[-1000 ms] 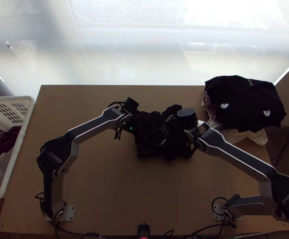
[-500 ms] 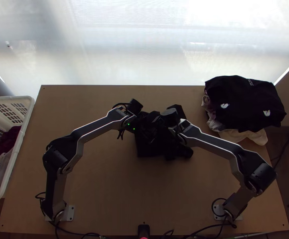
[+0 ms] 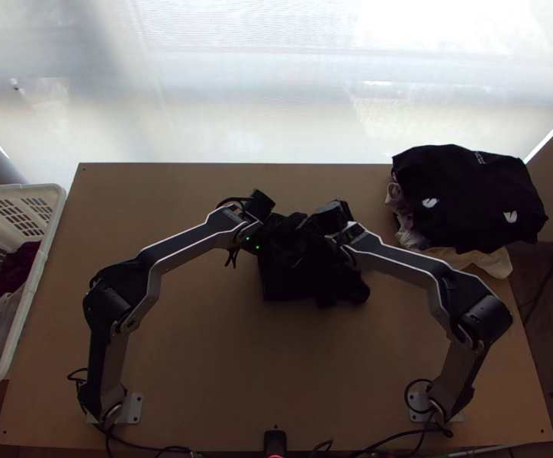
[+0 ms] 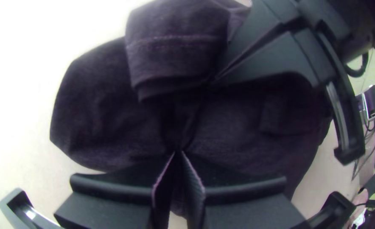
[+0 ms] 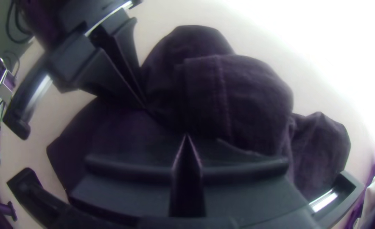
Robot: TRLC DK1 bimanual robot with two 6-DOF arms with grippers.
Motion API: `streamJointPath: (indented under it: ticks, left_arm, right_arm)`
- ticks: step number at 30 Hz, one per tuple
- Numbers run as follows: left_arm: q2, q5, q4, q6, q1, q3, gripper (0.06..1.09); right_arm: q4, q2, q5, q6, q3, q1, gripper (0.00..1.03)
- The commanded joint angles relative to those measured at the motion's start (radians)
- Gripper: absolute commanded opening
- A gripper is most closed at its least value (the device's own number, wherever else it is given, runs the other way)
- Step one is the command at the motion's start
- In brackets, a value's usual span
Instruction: Fold the t-shirt
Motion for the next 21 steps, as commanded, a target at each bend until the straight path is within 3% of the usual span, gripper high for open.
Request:
streamJointPath:
  ticks: [1, 10, 16, 21]
  left_arm:
    - [0.013, -0.023, 0.0, 0.006, -0.002, 0.002, 0.23]
    - [0.039, -0.048, 0.002, 0.022, -0.01, 0.012, 0.23]
    - [0.043, -0.051, 0.002, 0.024, -0.008, 0.013, 0.23]
    - [0.043, -0.051, 0.0, 0.03, -0.007, 0.01, 0.23]
  right_arm:
    - [-0.003, -0.043, 0.003, -0.046, -0.048, -0.115, 0.03]
    - [-0.009, -0.171, 0.003, -0.128, -0.158, -0.303, 0.03]
    - [-0.024, -0.22, 0.002, -0.233, -0.221, -0.478, 0.03]
    - [-0.083, -0.281, -0.044, -0.23, -0.226, -0.561, 0.03]
